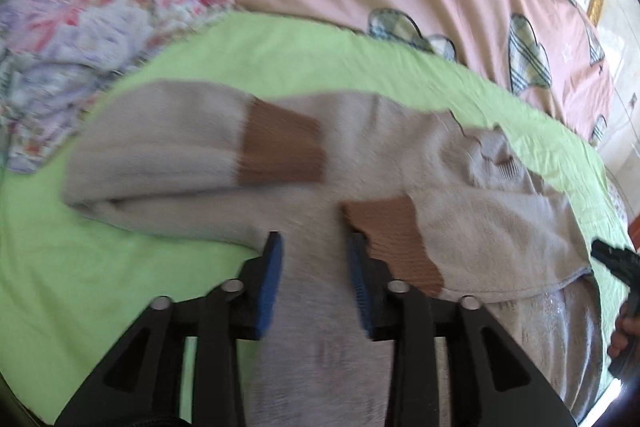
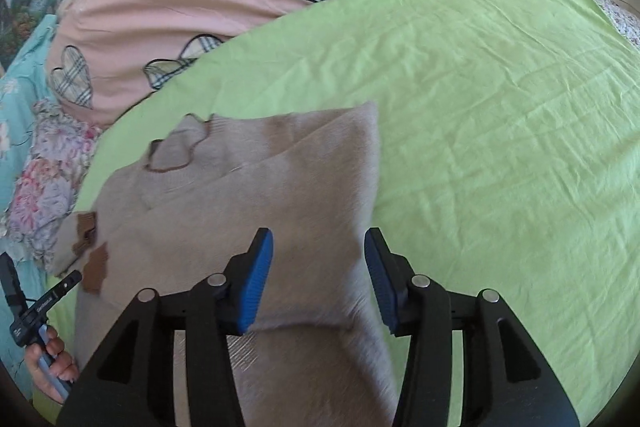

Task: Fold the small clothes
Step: 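Fold the sleeve across the body with the left gripper and release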

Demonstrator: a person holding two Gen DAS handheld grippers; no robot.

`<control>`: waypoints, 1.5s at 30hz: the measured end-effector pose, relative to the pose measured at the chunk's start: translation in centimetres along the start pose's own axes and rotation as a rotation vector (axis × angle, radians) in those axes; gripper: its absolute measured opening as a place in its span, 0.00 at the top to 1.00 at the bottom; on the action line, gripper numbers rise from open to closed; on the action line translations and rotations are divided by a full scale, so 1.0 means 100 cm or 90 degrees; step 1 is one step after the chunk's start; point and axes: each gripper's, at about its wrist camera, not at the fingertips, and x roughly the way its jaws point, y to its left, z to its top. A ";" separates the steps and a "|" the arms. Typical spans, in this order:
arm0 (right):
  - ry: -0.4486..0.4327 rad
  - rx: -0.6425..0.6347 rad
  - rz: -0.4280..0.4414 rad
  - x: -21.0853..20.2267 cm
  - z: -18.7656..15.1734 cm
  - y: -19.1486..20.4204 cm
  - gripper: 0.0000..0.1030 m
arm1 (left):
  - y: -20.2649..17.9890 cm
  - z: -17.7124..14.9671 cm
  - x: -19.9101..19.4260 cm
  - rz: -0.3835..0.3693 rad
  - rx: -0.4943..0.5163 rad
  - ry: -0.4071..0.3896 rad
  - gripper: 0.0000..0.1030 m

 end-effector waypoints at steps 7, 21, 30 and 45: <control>0.053 0.001 0.061 0.003 -0.030 0.032 0.51 | -0.004 0.032 0.009 0.076 0.065 -0.028 0.23; 0.095 -0.011 0.087 0.016 -0.049 0.051 0.47 | -0.005 0.045 0.086 0.146 0.126 0.064 0.88; 0.086 -0.017 0.105 0.008 -0.055 0.057 0.47 | -0.036 0.052 0.006 0.014 0.060 -0.024 0.91; 0.034 0.069 0.068 -0.030 -0.051 -0.009 0.47 | -0.262 -0.004 0.020 -0.279 0.166 0.033 0.91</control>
